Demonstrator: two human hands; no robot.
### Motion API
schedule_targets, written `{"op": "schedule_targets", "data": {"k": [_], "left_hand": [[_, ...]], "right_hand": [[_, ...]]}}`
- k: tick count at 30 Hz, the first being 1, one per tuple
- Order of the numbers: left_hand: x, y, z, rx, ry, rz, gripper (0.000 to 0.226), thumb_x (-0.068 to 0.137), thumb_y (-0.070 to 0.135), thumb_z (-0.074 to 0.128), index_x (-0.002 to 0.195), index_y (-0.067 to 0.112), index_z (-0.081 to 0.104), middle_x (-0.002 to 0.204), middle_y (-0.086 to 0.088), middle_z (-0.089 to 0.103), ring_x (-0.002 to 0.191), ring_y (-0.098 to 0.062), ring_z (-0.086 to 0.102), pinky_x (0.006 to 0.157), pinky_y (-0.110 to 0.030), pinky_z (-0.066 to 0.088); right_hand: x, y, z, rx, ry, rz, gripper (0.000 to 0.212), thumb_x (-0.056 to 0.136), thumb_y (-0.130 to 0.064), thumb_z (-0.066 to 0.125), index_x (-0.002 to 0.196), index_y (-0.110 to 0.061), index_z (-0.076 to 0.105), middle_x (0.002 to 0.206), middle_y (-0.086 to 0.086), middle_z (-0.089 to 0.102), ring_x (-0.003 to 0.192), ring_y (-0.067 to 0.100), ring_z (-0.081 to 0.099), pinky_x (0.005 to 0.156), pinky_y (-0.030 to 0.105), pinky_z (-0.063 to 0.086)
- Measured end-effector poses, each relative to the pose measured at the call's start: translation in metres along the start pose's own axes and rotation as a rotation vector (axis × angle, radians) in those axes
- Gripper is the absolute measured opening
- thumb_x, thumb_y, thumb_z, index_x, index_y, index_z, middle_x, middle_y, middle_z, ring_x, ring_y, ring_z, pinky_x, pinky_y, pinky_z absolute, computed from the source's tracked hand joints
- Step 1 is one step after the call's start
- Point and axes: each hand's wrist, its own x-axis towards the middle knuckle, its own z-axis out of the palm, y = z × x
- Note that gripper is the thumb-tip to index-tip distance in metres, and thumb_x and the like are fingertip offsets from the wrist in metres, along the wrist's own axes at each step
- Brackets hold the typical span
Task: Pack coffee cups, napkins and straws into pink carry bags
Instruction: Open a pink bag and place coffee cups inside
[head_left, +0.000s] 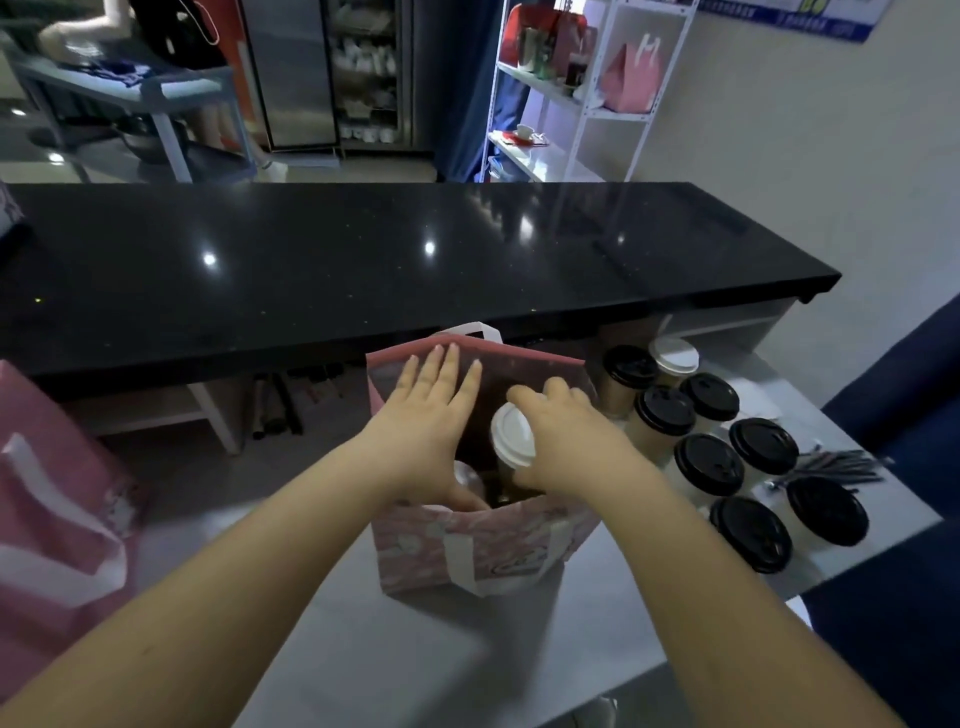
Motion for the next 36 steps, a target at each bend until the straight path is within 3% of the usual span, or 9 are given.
{"op": "schedule_targets", "data": {"k": [5,8,13,21,24,27,31,34,36], "left_hand": [[-0.013,0.002,0.006,0.024,-0.002,-0.035,0.146,0.057,0.088,0.058,0.146,0.016,-0.032,0.154,-0.014,-0.035,0.141,-0.032,-0.033,0.118,-0.047,-0.014],[-0.015,0.005,0.007,0.012,0.024,-0.042,0.148,0.053,0.091,0.055,0.145,0.017,-0.034,0.154,-0.013,-0.035,0.14,-0.03,-0.034,0.114,-0.043,-0.019],[-0.012,0.011,0.008,0.032,0.028,-0.043,0.15,0.051,0.093,0.053,0.147,0.015,-0.03,0.156,-0.014,-0.029,0.142,-0.028,-0.031,0.115,-0.044,-0.018],[-0.015,0.011,0.006,0.08,0.02,-0.092,0.145,0.052,0.097,0.04,0.149,0.013,-0.027,0.156,-0.015,-0.028,0.144,-0.031,-0.026,0.118,-0.049,-0.013],[-0.016,0.016,0.004,0.06,0.012,-0.095,0.144,0.046,0.099,0.026,0.149,0.014,-0.025,0.157,-0.014,-0.027,0.145,-0.03,-0.026,0.118,-0.049,-0.012],[-0.019,0.021,0.002,0.057,0.002,-0.105,0.143,0.044,0.1,0.019,0.15,0.014,-0.022,0.158,-0.014,-0.025,0.145,-0.03,-0.024,0.119,-0.05,-0.01],[-0.021,0.026,-0.001,0.05,-0.005,-0.098,0.131,0.059,0.094,0.033,0.151,0.019,-0.021,0.159,-0.011,-0.022,0.147,-0.029,-0.019,0.12,-0.049,-0.007],[-0.022,0.029,-0.011,0.003,0.093,-0.049,0.097,0.085,0.062,0.054,0.156,0.024,-0.003,0.163,-0.008,0.007,0.15,-0.025,0.008,0.121,-0.045,0.009],[-0.019,0.032,-0.023,-0.031,0.234,-0.01,0.07,0.089,0.043,0.059,0.151,0.024,0.031,0.147,-0.004,0.047,0.134,-0.024,0.043,0.108,-0.043,0.038]], "right_hand": [[0.012,0.035,0.003,-0.13,-0.189,0.039,0.077,0.077,-0.031,0.074,0.139,-0.029,0.029,0.133,0.01,0.037,0.122,0.034,0.039,0.093,0.046,0.043],[0.021,0.044,0.009,-0.106,-0.205,0.046,0.077,0.077,-0.032,0.073,0.14,-0.028,0.028,0.138,0.011,0.036,0.126,0.035,0.037,0.098,0.051,0.041],[0.037,0.038,0.024,0.098,-0.215,-0.087,0.087,0.076,-0.032,0.076,0.145,-0.032,0.024,0.143,0.008,0.033,0.127,0.031,0.036,0.101,0.043,0.041],[0.027,0.05,0.063,0.061,-0.291,-0.17,0.09,0.078,-0.028,0.073,0.149,-0.033,0.018,0.152,0.006,0.021,0.136,0.031,0.029,0.106,0.043,0.04],[0.023,0.055,0.081,0.041,-0.308,-0.169,0.094,0.086,-0.044,0.065,0.153,-0.032,0.0,0.161,0.002,-0.004,0.148,0.029,0.004,0.118,0.046,0.018],[0.018,0.059,0.097,0.028,-0.26,-0.24,0.09,0.09,-0.063,0.047,0.152,-0.037,-0.013,0.159,-0.006,-0.027,0.147,0.02,-0.023,0.119,0.043,-0.006],[0.017,0.061,0.1,0.014,-0.28,-0.234,0.087,0.09,-0.068,0.039,0.151,-0.039,-0.016,0.157,-0.008,-0.03,0.146,0.02,-0.024,0.12,0.045,-0.008],[0.019,0.055,0.071,0.105,-0.323,-0.234,0.088,0.09,-0.06,0.05,0.153,-0.038,-0.008,0.162,-0.009,-0.015,0.15,0.021,-0.006,0.121,0.047,0.009],[0.017,0.052,0.04,0.232,-0.226,-0.227,0.08,0.088,-0.045,0.062,0.153,-0.037,0.015,0.16,-0.004,0.021,0.143,0.021,0.026,0.114,0.039,0.03]]}}
